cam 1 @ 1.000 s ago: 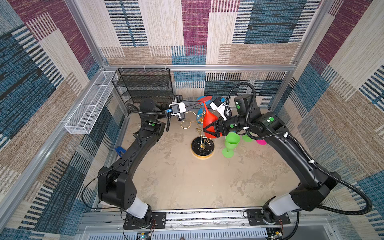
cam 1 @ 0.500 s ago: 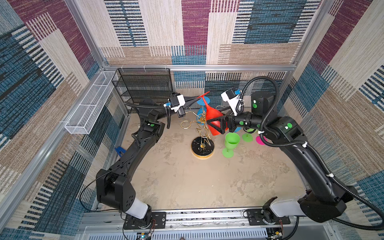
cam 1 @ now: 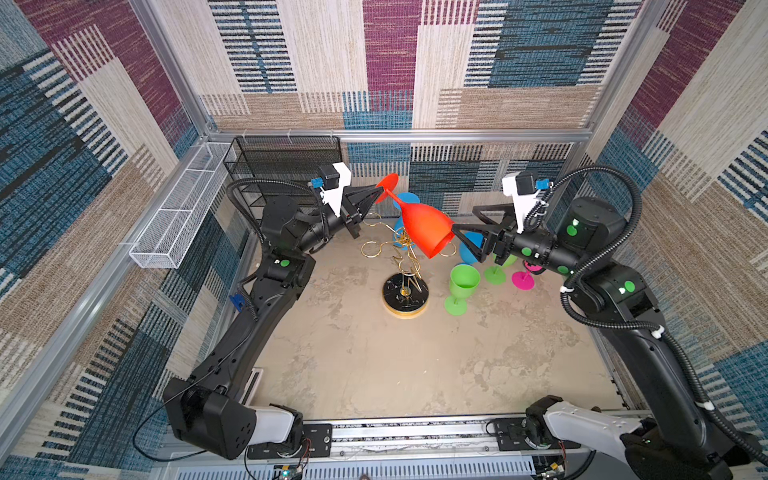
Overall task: Take the wine glass off the wine glass rack
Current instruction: 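Open the left gripper off the red glass foot while right holds bowl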
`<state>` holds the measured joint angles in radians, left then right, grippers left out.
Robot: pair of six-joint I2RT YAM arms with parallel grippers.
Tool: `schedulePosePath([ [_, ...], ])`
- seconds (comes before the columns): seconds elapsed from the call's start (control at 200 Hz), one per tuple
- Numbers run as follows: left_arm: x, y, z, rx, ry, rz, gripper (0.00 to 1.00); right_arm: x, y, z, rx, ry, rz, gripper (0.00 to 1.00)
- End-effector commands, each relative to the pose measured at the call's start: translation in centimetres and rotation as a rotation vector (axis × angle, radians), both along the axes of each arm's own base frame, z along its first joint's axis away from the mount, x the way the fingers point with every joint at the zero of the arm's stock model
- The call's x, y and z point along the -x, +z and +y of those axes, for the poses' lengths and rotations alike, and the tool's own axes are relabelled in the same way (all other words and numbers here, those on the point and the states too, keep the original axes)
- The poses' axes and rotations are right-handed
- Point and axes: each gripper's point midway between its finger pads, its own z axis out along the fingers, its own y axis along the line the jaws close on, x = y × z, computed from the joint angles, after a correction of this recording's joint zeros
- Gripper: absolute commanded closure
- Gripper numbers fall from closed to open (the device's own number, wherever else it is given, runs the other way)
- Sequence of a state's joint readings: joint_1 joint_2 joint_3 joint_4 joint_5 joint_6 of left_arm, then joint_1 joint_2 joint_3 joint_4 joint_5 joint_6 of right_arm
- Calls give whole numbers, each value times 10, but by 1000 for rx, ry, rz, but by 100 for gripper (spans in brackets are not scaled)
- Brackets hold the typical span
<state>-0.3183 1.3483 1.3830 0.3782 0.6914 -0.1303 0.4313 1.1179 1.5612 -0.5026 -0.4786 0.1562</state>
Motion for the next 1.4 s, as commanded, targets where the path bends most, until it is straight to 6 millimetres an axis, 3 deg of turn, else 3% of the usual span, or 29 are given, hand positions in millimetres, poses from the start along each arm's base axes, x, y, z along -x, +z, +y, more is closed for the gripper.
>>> schedulePosePath([
  [0.0,-5,-11,9,60,42,181,100,0,11,-4,-29,-25,-42,22],
  [0.3,-2,-22,14,79,63,280,100,-14,-13,6,-38,-15,14,36],
  [0.601,-7,-29,18,69,102,317,100,-17,-21,36,-47,48,43,47],
  [0.741,-7,-31,18,67,103,326,100,-21,-23,43,-53,51,53,64],
  [0.967,-9,-35,21,66,130,346,100,-20,-25,53,-64,86,63,100],
  [1.152,-6,-36,22,52,135,333,100,-21,-27,56,-70,89,74,100],
  [1.232,-5,-38,25,45,151,330,93,-22,-26,55,-77,80,76,100],
  [1.392,-4,-43,37,16,224,306,61,-22,-23,49,-81,48,77,100],
])
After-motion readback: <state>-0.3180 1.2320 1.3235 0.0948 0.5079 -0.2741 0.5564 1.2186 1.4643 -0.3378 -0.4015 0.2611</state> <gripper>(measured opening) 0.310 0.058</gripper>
